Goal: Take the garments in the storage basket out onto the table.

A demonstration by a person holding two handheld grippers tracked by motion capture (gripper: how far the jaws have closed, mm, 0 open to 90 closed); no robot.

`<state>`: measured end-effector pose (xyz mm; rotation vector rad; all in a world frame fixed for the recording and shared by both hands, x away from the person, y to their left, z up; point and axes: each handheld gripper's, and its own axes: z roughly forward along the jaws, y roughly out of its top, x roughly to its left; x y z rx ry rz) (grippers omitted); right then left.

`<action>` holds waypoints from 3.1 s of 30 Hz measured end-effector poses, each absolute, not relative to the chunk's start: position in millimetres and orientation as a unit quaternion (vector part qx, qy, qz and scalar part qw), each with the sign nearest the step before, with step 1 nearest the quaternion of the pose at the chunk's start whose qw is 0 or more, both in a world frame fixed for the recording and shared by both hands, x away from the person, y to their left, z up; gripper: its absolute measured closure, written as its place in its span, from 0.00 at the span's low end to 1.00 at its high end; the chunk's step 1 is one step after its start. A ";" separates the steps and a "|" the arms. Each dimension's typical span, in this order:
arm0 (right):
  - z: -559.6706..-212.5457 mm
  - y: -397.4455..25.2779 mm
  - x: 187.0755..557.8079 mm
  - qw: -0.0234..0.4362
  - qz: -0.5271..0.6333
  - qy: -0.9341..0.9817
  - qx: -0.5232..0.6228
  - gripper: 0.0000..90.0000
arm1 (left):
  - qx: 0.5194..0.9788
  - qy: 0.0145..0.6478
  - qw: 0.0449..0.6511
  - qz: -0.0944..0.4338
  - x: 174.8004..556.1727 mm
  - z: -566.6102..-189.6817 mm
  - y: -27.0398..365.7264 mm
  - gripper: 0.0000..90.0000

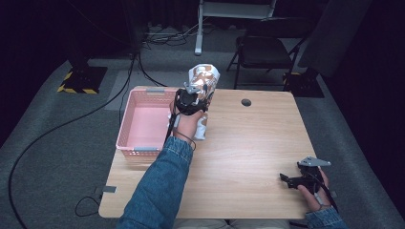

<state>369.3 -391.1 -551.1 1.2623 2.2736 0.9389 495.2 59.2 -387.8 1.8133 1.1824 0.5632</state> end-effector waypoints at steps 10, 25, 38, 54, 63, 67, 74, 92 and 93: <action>-551.1 -391.1 369.3 0.187 0.334 0.808 0.449 0.00 | 0.730 0.465 0.450 0.219 493.8 -391.1 43.5 0.63; -551.1 -391.1 369.3 0.187 0.334 0.808 0.449 0.00 | 0.738 0.452 0.457 0.206 494.5 -403.2 16.9 0.63; -551.1 -391.1 369.2 0.187 0.334 0.808 0.448 0.00 | 0.741 0.446 0.459 0.201 495.3 -415.2 -1.1 0.62; -551.1 -391.2 369.0 0.186 0.334 0.809 0.447 0.00 | 0.746 0.458 0.447 0.184 501.5 -445.1 -12.0 0.62; -551.1 -391.2 369.0 0.186 0.334 0.809 0.447 0.00 | 0.763 0.452 0.424 0.181 503.4 -462.2 -23.6 0.62; -551.1 -391.2 369.0 0.186 0.334 0.809 0.447 0.00 | 0.769 0.449 0.419 0.180 503.8 -466.4 -29.3 0.62; -551.1 -391.2 369.0 0.186 0.334 0.809 0.447 0.00 | 0.777 0.447 0.408 0.174 504.9 -475.9 -40.3 0.62; -551.1 -391.2 369.0 0.186 0.334 0.809 0.447 0.00 | 0.786 0.460 0.384 0.153 515.3 -500.4 -56.6 0.62; -551.1 -391.2 369.0 0.186 0.334 0.809 0.447 0.00 | 0.786 0.460 0.384 0.153 515.7 -501.5 -57.3 0.62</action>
